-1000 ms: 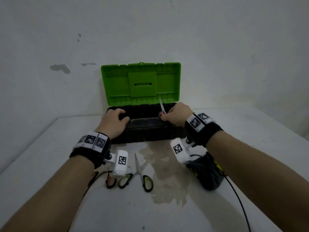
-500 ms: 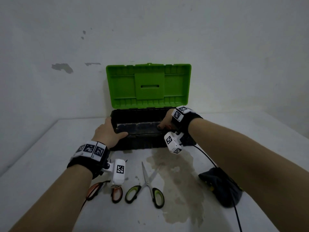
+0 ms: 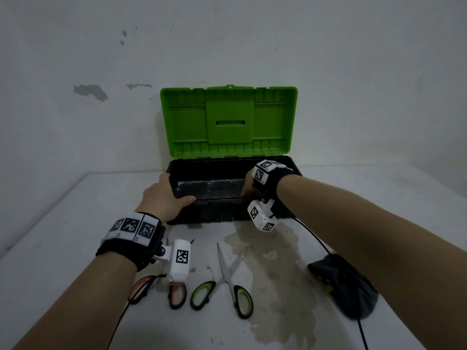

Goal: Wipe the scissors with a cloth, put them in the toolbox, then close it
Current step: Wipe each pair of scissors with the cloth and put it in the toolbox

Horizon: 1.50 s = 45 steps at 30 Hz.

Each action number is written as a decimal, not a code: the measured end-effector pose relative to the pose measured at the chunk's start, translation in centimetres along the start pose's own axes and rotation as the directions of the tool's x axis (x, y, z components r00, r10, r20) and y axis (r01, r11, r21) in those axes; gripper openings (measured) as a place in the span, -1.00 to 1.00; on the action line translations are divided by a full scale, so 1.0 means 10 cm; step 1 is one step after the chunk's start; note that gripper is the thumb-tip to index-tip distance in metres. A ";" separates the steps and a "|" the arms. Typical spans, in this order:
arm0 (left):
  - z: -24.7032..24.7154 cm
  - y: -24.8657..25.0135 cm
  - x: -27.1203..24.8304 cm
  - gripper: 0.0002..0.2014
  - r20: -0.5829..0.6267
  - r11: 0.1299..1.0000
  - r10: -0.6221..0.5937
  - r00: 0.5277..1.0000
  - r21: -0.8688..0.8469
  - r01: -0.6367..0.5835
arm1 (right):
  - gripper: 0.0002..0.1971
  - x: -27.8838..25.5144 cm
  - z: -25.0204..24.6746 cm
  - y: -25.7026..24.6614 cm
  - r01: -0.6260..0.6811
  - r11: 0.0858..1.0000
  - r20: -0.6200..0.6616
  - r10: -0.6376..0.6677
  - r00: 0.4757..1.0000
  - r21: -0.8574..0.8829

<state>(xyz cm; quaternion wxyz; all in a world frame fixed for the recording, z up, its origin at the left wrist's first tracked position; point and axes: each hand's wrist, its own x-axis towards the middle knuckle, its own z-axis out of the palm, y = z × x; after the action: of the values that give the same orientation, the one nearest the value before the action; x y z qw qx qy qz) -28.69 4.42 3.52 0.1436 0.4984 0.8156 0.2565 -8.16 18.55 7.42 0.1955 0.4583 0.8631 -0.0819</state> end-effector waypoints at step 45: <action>0.53 0.27 -1.78 -0.78 0.272 0.929 -0.005 0.962 0.358 -0.096 | -0.40 -2.14 1.73 0.84 -0.383 0.812 -0.201 0.505 0.839 0.440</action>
<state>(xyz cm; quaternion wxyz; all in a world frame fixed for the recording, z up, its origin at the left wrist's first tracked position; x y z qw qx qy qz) -15.88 -8.95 0.24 0.1506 0.5654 0.8103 0.0329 14.00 1.52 0.81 -0.0211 0.6854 0.7167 -0.1273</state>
